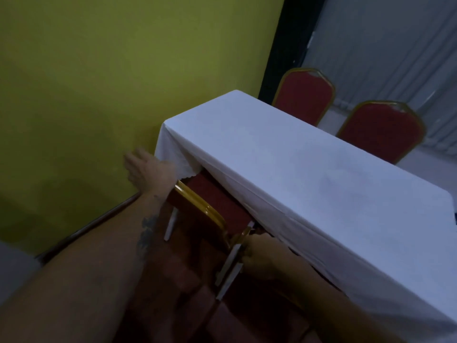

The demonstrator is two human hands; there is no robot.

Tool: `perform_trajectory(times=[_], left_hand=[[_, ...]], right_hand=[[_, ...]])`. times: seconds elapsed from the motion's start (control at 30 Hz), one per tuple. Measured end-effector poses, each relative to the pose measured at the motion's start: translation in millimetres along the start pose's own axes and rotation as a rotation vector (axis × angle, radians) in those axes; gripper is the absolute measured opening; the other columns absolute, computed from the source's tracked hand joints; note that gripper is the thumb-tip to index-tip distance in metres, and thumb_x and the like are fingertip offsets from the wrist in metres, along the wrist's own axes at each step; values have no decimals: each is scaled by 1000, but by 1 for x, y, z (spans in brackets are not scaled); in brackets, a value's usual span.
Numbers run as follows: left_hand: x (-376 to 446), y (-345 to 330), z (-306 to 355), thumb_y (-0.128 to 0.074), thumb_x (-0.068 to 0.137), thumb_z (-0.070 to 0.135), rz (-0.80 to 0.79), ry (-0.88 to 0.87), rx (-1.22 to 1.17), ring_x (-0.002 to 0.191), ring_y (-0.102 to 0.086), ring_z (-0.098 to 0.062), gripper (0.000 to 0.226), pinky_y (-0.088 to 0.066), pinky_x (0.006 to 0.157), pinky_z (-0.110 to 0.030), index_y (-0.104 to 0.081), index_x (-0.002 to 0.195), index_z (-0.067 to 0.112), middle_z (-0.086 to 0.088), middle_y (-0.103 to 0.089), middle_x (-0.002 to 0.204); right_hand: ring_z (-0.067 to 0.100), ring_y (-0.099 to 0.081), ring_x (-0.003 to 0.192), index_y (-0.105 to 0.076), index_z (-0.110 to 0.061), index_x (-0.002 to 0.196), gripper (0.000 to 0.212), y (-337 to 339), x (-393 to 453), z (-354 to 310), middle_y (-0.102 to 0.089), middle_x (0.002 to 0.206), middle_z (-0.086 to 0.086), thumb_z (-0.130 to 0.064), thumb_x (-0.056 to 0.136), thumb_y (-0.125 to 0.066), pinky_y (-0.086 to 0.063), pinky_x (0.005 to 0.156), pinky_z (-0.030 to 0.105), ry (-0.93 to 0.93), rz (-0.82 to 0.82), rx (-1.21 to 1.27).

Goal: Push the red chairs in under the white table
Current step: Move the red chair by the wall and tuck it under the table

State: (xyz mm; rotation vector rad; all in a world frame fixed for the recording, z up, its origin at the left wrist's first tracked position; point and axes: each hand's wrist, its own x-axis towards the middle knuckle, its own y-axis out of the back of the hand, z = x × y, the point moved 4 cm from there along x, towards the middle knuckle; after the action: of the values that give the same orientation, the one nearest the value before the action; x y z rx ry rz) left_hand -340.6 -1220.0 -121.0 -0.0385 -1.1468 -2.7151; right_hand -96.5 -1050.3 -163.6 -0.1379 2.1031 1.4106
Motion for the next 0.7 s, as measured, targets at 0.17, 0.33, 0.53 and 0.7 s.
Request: perform_trajectory(times=[0.17, 0.33, 0.53, 0.7], left_hand=[[-40, -23, 13, -39, 82, 38, -129, -724, 518, 77, -55, -23, 38, -21, 115, -59, -60, 64, 13, -2, -56, 65], [-66, -30, 28, -29, 88, 40, -250, -880, 702, 63, -51, -22, 47, -43, 88, -42, -59, 64, 11, -4, -52, 63], [-92, -47, 37, -36, 84, 38, -293, -867, 787, 75, -61, -24, 33, -33, 90, -42, -50, 63, 16, -1, -63, 72], [-88, -49, 37, -38, 81, 37, -301, -879, 779, 73, -61, -23, 36, -33, 88, -41, -62, 67, 15, -2, -65, 72]], right_hand=[[33, -66, 101, -53, -17, 133, 50, -18, -41, 2, -64, 121, 8, -43, 89, -54, -46, 75, 37, 15, 111, -197], [27, -68, 77, -67, -21, 108, 21, -24, -40, -3, -70, 93, 3, -27, 92, -56, -40, 60, 34, 23, 289, -299], [22, -52, 62, -67, -17, 93, 13, -5, -22, -18, -68, 89, 4, -27, 92, -60, -39, 60, 33, 43, 301, -347], [24, -52, 65, -51, -20, 80, 13, 2, -15, -23, -59, 82, 3, -24, 90, -58, -40, 63, 33, 36, 264, -324]])
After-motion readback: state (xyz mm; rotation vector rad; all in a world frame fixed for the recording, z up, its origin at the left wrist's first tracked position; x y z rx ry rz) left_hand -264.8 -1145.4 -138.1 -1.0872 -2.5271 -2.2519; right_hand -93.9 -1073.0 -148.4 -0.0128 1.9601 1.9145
